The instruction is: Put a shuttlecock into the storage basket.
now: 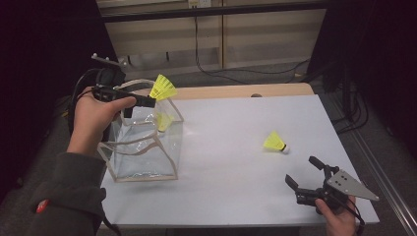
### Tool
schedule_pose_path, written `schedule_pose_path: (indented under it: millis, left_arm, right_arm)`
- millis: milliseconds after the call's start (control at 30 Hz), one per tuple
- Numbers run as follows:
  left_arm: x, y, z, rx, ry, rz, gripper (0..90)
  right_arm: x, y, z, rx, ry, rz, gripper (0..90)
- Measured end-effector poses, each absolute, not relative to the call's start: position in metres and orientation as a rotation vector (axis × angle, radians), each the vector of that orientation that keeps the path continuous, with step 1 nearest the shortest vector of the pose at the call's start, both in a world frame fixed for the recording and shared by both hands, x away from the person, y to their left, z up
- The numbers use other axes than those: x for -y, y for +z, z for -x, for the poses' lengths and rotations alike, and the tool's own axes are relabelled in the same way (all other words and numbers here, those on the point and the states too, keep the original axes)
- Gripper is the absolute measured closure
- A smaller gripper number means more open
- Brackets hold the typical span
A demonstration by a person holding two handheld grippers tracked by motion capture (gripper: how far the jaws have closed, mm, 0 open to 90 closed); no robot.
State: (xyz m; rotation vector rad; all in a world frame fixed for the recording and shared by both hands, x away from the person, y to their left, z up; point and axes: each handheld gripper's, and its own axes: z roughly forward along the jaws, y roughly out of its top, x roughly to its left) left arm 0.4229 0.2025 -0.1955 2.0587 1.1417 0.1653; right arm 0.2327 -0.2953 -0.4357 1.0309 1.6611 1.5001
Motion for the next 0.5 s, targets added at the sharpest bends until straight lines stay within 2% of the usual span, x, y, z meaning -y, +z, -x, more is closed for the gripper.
schedule_pose_path:
  millis: [500]
  left_arm:
    - [-0.2095, -0.1992, -0.4251, -1.169, 0.184, -2.048, 63.2]
  right_arm:
    - [0.2951, -0.4357, -0.2327, -1.664, 1.499, -1.03, 1.9]
